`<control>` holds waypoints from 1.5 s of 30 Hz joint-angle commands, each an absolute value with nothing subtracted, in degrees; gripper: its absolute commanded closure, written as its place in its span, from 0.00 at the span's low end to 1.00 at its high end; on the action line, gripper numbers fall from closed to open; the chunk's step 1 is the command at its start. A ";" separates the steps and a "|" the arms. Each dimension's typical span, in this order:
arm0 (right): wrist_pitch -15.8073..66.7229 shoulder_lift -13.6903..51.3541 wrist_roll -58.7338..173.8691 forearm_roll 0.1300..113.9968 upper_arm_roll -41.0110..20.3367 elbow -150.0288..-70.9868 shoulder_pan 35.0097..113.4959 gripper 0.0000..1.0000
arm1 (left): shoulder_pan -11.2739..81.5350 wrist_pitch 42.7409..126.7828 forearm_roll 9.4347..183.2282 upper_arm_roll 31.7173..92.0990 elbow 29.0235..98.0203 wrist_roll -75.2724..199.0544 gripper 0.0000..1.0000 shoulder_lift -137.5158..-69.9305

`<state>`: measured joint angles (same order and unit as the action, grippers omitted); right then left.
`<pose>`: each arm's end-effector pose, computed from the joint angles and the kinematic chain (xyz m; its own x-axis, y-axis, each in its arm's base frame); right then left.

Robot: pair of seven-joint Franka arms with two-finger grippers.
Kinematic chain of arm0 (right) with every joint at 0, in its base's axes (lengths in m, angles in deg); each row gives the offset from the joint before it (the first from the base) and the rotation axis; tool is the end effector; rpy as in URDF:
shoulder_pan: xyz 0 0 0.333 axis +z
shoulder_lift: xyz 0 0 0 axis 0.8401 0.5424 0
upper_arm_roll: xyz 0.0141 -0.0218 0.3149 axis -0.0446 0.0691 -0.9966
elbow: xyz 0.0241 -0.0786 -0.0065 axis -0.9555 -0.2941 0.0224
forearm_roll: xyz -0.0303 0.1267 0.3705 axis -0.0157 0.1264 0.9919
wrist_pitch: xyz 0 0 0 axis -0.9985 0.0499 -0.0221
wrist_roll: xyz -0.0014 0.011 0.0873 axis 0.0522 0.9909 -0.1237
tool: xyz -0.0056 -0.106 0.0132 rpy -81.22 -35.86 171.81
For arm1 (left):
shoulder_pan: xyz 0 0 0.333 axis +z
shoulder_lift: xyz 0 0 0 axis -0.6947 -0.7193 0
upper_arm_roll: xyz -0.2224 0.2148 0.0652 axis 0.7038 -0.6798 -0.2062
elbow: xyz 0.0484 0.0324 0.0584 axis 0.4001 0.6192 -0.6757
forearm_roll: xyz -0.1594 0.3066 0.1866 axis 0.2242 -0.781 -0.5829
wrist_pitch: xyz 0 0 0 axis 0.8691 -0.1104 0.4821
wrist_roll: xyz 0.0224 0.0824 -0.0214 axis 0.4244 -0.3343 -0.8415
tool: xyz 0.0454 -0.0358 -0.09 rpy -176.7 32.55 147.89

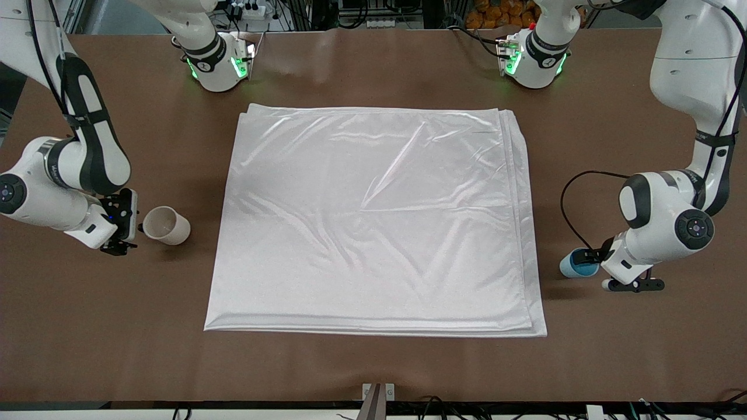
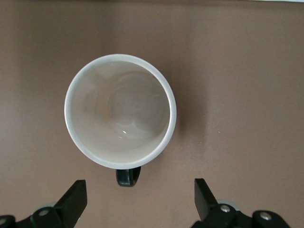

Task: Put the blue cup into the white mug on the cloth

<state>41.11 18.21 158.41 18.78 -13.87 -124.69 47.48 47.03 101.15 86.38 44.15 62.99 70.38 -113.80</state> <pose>0.5920 -0.1212 0.2599 -0.0930 0.9957 -0.0050 0.9917 0.0922 -0.0896 0.6670 0.0304 0.2210 0.9997 -0.0012 -0.0248 -0.0013 -1.0000 -0.0060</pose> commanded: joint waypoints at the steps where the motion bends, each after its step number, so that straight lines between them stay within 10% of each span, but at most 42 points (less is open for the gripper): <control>1: 43.78 18.57 164.06 18.72 -14.29 -126.53 45.73 0.00 | 47.08 101.98 86.11 44.37 62.33 69.84 0.52 -114.75; 9: 48.70 18.66 166.09 18.81 -14.38 -129.52 44.85 0.00 | 47.43 101.98 86.02 44.46 62.16 70.28 1.00 -115.28; 26: 51.60 20.59 166.44 22.24 -14.38 -130.67 44.67 0.18 | 47.35 101.90 86.11 44.64 60.23 70.28 1.00 -113.35; 37: 52.13 20.50 166.97 22.24 -14.38 -130.67 44.59 0.69 | 46.82 97.59 86.11 45.78 60.05 70.10 1.00 -107.46; 45: 52.04 20.24 167.06 23.29 -14.47 -130.58 44.06 0.85 | 46.91 92.15 86.02 47.36 57.33 70.10 1.00 -104.91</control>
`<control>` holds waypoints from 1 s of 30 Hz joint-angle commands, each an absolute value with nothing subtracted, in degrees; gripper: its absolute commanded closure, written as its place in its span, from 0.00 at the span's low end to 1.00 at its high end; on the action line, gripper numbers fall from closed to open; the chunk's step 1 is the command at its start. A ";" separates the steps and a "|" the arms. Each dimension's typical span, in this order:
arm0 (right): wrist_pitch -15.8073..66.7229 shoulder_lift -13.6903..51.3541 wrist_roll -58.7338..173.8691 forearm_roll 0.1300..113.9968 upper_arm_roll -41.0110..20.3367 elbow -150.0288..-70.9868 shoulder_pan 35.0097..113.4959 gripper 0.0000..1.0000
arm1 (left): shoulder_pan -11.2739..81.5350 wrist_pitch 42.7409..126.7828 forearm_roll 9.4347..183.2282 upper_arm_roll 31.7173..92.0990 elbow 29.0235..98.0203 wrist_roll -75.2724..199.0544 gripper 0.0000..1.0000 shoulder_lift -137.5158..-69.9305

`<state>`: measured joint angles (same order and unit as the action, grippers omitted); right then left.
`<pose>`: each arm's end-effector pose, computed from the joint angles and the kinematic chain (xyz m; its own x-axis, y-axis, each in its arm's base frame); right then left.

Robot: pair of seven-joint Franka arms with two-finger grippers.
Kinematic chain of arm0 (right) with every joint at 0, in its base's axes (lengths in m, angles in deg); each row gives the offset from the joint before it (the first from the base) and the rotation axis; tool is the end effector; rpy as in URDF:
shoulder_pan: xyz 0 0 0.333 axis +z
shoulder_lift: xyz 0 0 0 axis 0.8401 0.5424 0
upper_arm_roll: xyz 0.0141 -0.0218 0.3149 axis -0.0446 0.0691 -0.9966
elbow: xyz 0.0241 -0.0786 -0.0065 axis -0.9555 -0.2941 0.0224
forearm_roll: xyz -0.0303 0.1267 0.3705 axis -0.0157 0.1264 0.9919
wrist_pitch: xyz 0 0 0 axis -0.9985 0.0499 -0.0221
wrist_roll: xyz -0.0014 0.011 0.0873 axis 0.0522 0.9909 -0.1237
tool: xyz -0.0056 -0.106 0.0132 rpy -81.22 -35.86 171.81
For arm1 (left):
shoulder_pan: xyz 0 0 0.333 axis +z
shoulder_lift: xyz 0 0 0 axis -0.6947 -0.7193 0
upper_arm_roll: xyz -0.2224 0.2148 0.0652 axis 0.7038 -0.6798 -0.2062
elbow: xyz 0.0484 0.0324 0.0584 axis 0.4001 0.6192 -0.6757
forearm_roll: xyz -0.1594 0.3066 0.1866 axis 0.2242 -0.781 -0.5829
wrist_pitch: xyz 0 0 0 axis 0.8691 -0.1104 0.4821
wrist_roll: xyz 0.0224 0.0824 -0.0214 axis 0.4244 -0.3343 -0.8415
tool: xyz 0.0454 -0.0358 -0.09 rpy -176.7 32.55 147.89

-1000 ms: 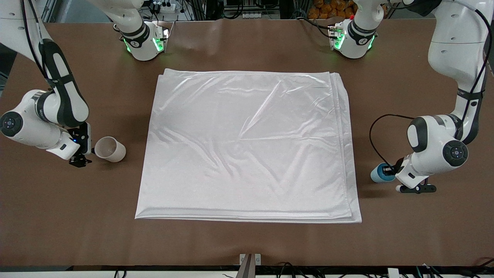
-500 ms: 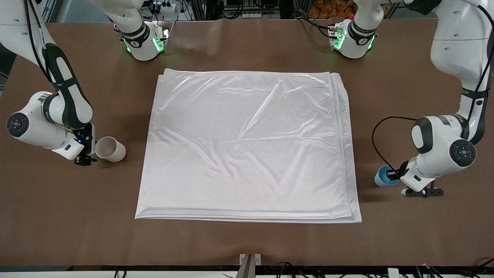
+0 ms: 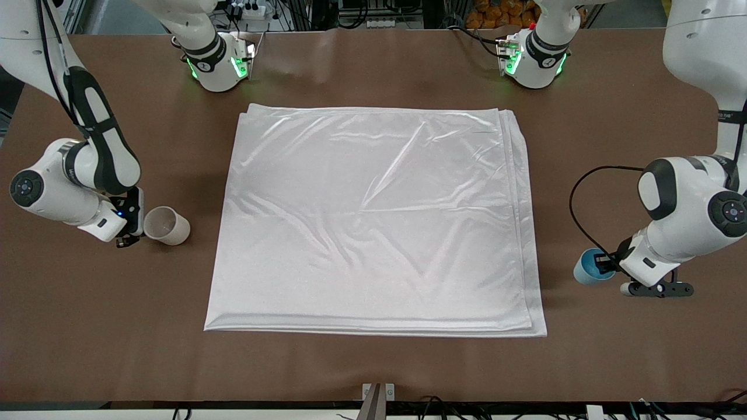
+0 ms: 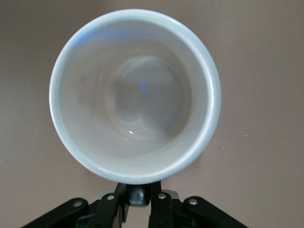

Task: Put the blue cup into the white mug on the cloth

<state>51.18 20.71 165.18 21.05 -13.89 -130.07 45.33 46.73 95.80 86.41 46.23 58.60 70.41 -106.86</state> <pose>0.5700 -0.1390 0.2113 -0.1449 0.9893 0.0135 0.9884 0.1454 -0.0445 0.6866 0.0061 0.3287 0.9961 -0.0360 0.0805 -0.0365 -0.9993 0.0051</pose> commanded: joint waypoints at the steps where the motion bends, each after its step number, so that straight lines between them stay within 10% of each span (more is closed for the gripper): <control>1: 52.04 20.07 167.06 23.82 -14.47 -130.58 44.23 0.86 | 46.91 91.53 86.02 47.45 57.06 70.19 1.00 -104.73; 30: 50.90 15.41 151.95 26.19 -21.94 -129.96 54.95 1.00 | 42.60 80.45 85.50 48.33 49.85 69.31 1.00 -101.57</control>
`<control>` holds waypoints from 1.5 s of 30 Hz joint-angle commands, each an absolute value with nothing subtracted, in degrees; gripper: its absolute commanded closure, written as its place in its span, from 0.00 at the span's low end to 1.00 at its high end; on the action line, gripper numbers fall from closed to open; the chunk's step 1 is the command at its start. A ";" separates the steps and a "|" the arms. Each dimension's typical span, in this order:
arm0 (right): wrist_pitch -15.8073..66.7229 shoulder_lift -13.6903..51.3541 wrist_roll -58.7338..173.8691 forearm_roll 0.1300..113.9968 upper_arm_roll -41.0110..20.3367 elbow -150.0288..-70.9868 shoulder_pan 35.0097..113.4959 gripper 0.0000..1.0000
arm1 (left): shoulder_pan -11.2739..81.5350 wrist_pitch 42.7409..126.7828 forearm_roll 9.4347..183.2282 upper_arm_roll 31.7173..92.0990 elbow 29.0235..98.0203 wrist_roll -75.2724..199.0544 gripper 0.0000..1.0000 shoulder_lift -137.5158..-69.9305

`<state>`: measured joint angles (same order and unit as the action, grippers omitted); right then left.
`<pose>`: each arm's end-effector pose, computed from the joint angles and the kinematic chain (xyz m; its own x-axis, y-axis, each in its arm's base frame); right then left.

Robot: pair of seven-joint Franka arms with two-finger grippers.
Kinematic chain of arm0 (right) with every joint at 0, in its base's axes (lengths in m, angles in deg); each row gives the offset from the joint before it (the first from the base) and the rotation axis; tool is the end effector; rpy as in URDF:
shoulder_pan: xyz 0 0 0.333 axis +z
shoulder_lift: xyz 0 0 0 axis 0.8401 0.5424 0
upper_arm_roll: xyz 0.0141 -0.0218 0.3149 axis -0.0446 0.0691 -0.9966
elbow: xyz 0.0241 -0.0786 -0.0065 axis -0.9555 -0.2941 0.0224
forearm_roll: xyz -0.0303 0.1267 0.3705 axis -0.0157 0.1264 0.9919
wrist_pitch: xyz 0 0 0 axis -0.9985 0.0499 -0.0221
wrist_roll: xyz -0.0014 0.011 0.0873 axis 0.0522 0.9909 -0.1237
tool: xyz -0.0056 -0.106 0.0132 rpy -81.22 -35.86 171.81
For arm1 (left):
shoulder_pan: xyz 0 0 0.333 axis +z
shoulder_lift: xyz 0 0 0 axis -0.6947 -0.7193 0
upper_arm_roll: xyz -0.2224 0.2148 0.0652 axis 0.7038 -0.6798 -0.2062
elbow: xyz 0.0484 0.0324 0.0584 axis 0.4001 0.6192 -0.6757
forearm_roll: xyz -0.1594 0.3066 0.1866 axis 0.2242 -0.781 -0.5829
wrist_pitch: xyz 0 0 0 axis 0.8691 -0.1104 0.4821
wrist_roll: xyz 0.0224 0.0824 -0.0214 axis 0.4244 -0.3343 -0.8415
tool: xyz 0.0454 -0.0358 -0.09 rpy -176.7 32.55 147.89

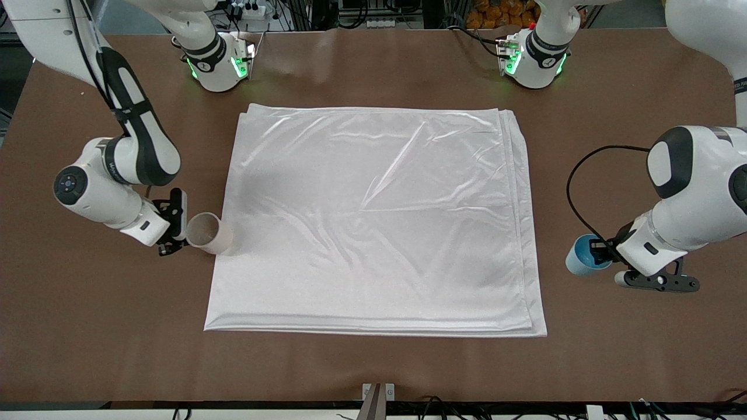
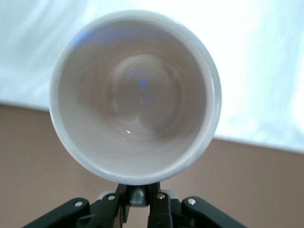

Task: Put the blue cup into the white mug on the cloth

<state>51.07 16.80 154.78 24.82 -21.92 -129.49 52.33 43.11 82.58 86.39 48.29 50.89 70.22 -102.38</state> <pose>0.5969 0.0122 0.2566 -0.1662 0.9825 0.0846 0.9856 0.1627 0.0466 0.6849 -0.0572 0.4248 0.9900 -0.1262 0.0637 -0.1275 -0.9917 0.0157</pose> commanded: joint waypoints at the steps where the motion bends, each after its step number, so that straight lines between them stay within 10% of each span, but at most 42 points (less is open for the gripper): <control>1: 50.99 15.49 151.51 26.19 -22.03 -129.70 55.48 1.00 | 42.25 80.10 85.23 48.33 49.85 69.31 1.00 -101.39; 45: 48.27 24.81 93.15 14.86 -21.50 -117.75 88.70 1.00 | 40.75 78.43 85.93 48.24 49.06 69.31 1.00 -101.04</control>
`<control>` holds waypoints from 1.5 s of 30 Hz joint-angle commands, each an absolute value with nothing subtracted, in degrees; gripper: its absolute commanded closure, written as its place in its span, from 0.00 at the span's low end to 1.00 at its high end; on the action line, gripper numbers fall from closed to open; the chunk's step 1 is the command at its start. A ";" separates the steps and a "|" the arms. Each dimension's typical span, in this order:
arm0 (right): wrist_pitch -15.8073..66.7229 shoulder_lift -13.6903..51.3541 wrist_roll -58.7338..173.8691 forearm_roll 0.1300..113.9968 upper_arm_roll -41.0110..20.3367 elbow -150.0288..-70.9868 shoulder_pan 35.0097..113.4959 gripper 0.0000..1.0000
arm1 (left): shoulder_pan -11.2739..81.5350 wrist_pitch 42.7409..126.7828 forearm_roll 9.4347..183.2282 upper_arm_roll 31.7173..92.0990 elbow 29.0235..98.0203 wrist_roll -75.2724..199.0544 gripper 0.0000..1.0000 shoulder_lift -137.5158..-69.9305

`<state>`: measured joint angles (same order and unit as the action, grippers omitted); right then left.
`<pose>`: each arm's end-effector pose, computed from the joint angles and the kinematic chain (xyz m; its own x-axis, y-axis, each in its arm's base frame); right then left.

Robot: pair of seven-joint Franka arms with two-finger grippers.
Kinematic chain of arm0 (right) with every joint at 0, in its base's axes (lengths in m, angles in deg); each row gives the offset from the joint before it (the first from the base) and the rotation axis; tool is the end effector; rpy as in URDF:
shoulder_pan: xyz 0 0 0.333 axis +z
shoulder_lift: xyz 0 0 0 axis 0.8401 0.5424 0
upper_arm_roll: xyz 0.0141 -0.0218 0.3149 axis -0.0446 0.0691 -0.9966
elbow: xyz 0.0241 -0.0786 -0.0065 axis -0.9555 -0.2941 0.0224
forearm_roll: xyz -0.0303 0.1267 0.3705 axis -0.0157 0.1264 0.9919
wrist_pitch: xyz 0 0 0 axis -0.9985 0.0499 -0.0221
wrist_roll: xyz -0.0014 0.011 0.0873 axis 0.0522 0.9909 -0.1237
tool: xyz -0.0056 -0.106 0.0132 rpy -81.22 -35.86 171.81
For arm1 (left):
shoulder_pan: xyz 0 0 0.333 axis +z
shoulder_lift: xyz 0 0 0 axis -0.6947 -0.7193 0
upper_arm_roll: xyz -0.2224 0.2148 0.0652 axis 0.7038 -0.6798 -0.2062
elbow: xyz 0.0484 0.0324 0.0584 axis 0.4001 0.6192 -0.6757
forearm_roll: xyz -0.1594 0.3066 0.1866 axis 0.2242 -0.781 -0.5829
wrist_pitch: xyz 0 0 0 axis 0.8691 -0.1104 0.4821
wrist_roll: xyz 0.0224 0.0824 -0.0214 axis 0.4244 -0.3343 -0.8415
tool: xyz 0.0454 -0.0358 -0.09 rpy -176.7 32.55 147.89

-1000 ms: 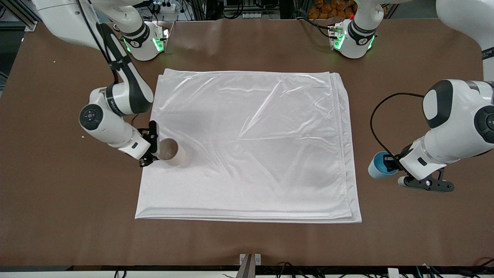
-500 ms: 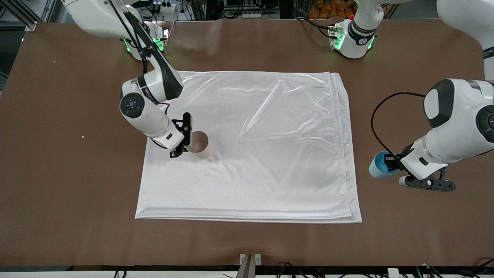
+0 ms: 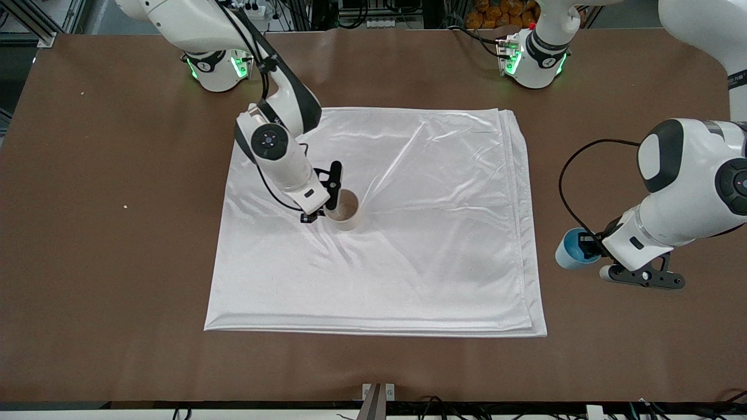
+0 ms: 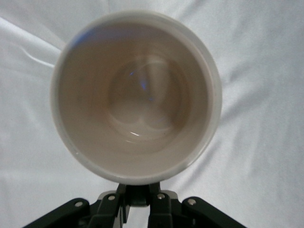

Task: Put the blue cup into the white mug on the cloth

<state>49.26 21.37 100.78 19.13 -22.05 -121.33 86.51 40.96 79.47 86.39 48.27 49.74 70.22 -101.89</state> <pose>0.5182 0.3667 0.2637 0.1057 0.9920 0.0692 0.9939 -0.1075 0.0237 0.6792 -0.0821 0.4352 0.9858 -0.1635 0.0380 -0.1641 -0.9863 0.0156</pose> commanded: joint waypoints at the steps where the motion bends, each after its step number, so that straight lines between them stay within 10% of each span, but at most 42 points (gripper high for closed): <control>1: 48.27 25.42 92.36 14.07 -21.59 -117.22 89.14 1.00 | 40.75 78.43 85.85 48.33 49.06 69.31 1.00 -100.95; 14: 47.83 28.50 91.21 13.10 -21.50 -115.02 91.08 0.94 | 39.35 78.43 86.02 49.38 48.54 69.22 1.00 -100.69; 19: 47.47 28.50 91.12 13.01 -21.50 -115.11 91.17 0.68 | 39.26 78.43 86.11 49.47 48.45 69.22 1.00 -100.43; 26: 47.39 28.15 91.12 12.40 -21.41 -115.11 91.17 0.04 | 38.47 78.43 86.46 49.73 48.45 69.22 1.00 -100.25; 45: 29.03 13.84 91.30 12.57 -21.41 -114.05 86.25 0.00 | 38.29 76.59 88.13 55.79 48.45 59.92 1.00 -99.20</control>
<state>33.63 20.31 92.34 13.32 -20.98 -112.62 88.59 38.10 78.96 87.16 53.58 48.45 64.31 -100.16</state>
